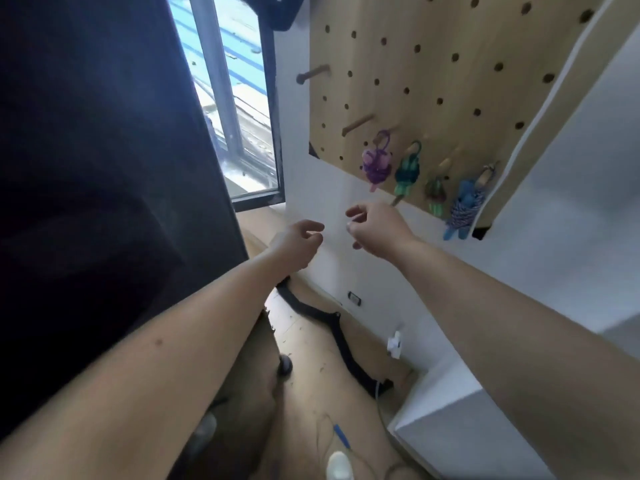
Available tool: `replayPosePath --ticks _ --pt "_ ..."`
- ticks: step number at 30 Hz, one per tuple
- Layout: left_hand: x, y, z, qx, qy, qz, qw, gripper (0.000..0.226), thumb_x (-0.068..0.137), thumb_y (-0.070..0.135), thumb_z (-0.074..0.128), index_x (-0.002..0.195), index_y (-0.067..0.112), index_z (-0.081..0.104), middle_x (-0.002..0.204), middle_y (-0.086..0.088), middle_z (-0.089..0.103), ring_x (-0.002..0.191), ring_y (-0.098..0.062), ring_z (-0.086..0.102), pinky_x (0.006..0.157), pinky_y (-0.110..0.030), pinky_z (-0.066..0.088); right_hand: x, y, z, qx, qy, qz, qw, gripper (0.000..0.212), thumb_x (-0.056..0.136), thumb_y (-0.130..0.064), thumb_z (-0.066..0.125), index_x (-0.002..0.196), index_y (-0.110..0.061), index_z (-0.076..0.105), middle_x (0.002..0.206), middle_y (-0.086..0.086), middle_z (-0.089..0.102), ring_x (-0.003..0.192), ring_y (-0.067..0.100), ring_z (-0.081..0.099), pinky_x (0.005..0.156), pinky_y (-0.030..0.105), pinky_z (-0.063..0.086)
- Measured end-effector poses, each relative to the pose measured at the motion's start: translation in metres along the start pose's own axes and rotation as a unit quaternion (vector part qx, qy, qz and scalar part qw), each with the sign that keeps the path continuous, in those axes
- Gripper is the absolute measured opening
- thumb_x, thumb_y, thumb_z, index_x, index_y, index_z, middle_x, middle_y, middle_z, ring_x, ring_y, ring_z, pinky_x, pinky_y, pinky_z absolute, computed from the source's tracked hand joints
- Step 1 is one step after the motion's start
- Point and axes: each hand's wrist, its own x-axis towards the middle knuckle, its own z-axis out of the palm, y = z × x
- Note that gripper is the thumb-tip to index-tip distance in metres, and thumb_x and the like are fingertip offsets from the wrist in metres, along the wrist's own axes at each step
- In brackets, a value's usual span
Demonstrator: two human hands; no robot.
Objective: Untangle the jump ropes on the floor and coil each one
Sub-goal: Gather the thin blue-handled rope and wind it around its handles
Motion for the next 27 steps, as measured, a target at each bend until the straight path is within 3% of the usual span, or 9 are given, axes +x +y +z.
replayPosePath --ticks 2,5,7,10,16,19,23,27 --pt "-0.036 -0.021 0.003 0.03 -0.014 0.0 0.999 0.028 0.097 0.031 0.053 0.122 0.039 0.062 0.115 0.002 0.067 0.092 -0.019 0.068 0.078 -0.037 0.062 -0.039 0.005 0.023 0.003 -0.02 0.021 1.0 0.029 0.092 -0.02 0.057 0.12 -0.023 0.066 0.098 -0.002 0.072 0.067 0.008 0.073 0.07 0.028 0.061" --pt "-0.082 -0.054 0.011 0.09 -0.048 0.0 0.995 0.032 0.098 0.029 0.05 0.127 0.036 0.061 0.108 0.005 0.065 0.075 -0.018 0.065 0.059 -0.025 0.054 -0.094 0.019 0.057 -0.013 -0.05 0.049 0.997 0.032 0.09 -0.023 0.056 0.119 -0.026 0.067 0.102 -0.001 0.071 0.076 0.014 0.073 0.079 0.036 0.062" --pt "-0.105 -0.078 0.02 0.069 -0.072 -0.016 0.995 0.033 0.098 0.024 0.049 0.128 0.031 0.061 0.106 0.001 0.067 0.064 -0.014 0.059 0.049 -0.018 0.047 -0.126 0.032 0.077 -0.023 -0.061 0.073 0.995 0.032 0.089 -0.022 0.057 0.118 -0.026 0.068 0.107 -0.001 0.071 0.084 0.019 0.072 0.086 0.039 0.06" --pt "-0.133 -0.112 0.037 0.047 -0.09 -0.04 0.994 0.032 0.098 0.025 0.051 0.128 0.032 0.061 0.108 0.001 0.067 0.071 -0.008 0.06 0.058 -0.017 0.048 -0.166 0.057 0.102 -0.031 -0.079 0.106 0.991 0.03 0.088 -0.022 0.059 0.116 -0.026 0.07 0.11 -0.003 0.072 0.094 0.019 0.07 0.092 0.037 0.057" --pt "-0.164 -0.186 0.089 0.05 -0.12 -0.081 0.988 0.036 0.1 0.025 0.052 0.135 0.03 0.058 0.122 -0.001 0.064 0.091 -0.016 0.065 0.078 -0.029 0.057 -0.219 0.132 0.156 -0.049 -0.139 0.159 0.976 0.036 0.092 -0.024 0.057 0.126 -0.02 0.066 0.127 -0.001 0.066 0.115 0.018 0.061 0.096 0.03 0.049" --pt "-0.169 -0.23 0.124 0.044 -0.124 -0.127 0.983 0.036 0.102 0.026 0.052 0.137 0.032 0.054 0.127 0.003 0.061 0.096 -0.014 0.066 0.072 -0.025 0.057 -0.233 0.183 0.197 -0.044 -0.175 0.188 0.965 0.035 0.095 -0.025 0.055 0.128 -0.022 0.064 0.128 -0.001 0.065 0.114 0.018 0.06 0.094 0.032 0.052" --pt "-0.163 -0.302 0.18 0.043 -0.109 -0.185 0.976 0.035 0.102 0.026 0.05 0.136 0.032 0.055 0.126 0.005 0.06 0.086 -0.014 0.065 0.059 -0.022 0.051 -0.237 0.263 0.262 -0.063 -0.221 0.212 0.95 0.037 0.092 -0.026 0.051 0.126 -0.022 0.065 0.129 0.002 0.064 0.115 0.021 0.059 0.097 0.036 0.051" --pt "-0.151 -0.399 0.248 0.039 -0.075 -0.234 0.969 0.033 0.099 0.026 0.052 0.131 0.032 0.059 0.124 0.004 0.061 0.085 -0.004 0.058 0.06 -0.02 0.043 -0.232 0.351 0.34 -0.077 -0.22 0.238 0.943 0.033 0.091 -0.027 0.052 0.119 -0.023 0.068 0.123 0.003 0.066 0.112 0.025 0.061 0.092 0.033 0.05"
